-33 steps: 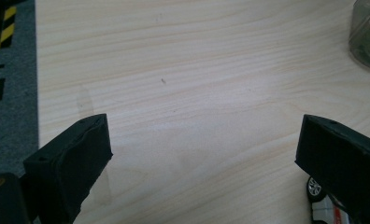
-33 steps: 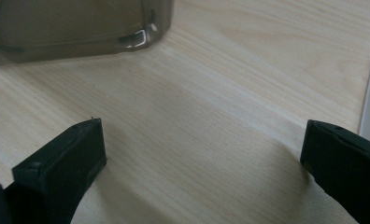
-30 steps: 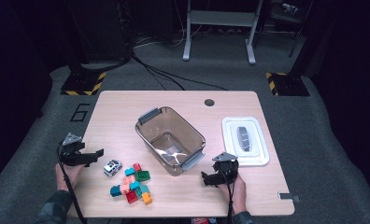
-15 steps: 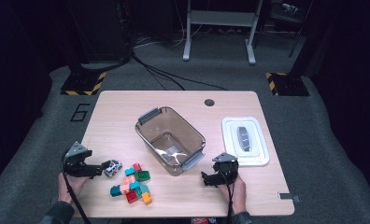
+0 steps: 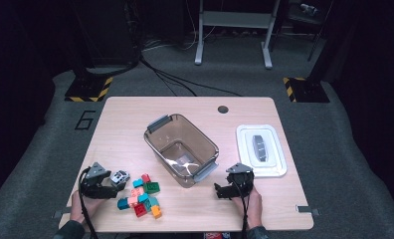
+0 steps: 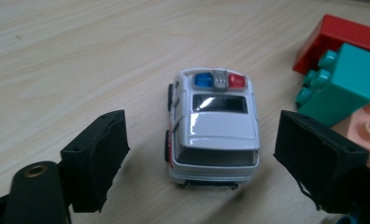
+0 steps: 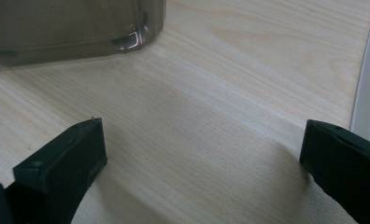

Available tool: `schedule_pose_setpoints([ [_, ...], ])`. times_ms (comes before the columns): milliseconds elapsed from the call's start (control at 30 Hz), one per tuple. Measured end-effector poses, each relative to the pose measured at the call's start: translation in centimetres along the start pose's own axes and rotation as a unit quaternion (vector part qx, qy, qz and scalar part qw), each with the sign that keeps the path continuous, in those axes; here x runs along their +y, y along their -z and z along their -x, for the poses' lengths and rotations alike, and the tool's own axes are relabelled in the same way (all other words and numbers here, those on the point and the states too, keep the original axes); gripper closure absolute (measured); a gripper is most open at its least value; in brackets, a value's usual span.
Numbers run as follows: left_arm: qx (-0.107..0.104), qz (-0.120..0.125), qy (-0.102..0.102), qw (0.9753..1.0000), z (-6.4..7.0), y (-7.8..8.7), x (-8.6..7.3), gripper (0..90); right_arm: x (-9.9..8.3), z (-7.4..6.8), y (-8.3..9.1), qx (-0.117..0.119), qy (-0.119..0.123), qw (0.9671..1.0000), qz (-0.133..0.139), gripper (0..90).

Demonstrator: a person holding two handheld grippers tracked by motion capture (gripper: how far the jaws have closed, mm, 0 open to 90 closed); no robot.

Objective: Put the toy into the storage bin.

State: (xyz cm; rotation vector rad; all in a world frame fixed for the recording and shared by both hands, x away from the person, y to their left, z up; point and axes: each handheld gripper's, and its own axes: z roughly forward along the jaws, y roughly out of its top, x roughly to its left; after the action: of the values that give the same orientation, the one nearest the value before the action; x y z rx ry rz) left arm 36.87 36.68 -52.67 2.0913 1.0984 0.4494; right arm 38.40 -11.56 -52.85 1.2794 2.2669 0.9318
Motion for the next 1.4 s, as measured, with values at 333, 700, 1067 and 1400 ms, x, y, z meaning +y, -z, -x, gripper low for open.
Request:
schedule_pose_setpoints([
  [333,0.007,0.021,-0.008,0.9997,0.2,0.4,-0.4,47.9,0.0,0.0,0.0,-0.004,0.008,1.0000,0.005,0.0],
  [700,0.005,0.044,-0.011,0.9990,-0.1,1.4,0.6,48.2,0.0,0.0,0.0,-0.003,0.007,1.0000,0.004,0.0],
  [1067,0.004,0.066,-0.012,0.9977,-0.7,3.0,3.1,48.3,0.0,0.0,0.0,-0.003,0.005,1.0000,0.003,0.0],
  [1400,0.000,0.062,-0.006,0.9980,-1.4,3.5,4.9,48.2,0.0,0.0,0.0,-0.002,0.002,1.0000,0.004,0.0],
])
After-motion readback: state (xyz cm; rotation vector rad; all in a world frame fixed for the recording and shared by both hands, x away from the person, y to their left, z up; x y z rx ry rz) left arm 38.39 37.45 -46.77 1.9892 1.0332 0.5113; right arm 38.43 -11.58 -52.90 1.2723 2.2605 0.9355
